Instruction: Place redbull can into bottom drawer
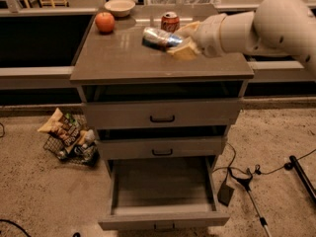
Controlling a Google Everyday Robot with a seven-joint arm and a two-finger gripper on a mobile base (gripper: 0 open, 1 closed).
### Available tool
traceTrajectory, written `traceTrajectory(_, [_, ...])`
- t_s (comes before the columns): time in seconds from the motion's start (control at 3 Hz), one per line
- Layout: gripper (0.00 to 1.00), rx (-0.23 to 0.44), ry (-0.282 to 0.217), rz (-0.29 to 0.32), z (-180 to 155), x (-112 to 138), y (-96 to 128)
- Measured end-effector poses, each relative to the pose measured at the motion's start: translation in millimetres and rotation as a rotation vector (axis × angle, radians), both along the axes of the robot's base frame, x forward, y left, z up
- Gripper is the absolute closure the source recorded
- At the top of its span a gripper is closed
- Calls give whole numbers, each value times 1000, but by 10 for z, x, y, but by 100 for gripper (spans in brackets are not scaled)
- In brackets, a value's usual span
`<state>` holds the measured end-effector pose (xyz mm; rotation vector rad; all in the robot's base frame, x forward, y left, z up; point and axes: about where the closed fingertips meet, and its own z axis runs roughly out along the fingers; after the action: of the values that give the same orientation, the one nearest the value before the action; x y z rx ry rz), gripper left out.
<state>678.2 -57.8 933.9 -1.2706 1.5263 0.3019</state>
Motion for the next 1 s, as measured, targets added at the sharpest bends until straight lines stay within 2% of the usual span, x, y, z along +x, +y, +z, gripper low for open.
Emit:
traceTrajectory(0.33, [100,43,91,15,-456,-415,265])
traceTrajectory(0.67, [100,11,158,53,-871,-631,422])
traceTrajectory(1.0, [100,11,158,53,-871,-632,423])
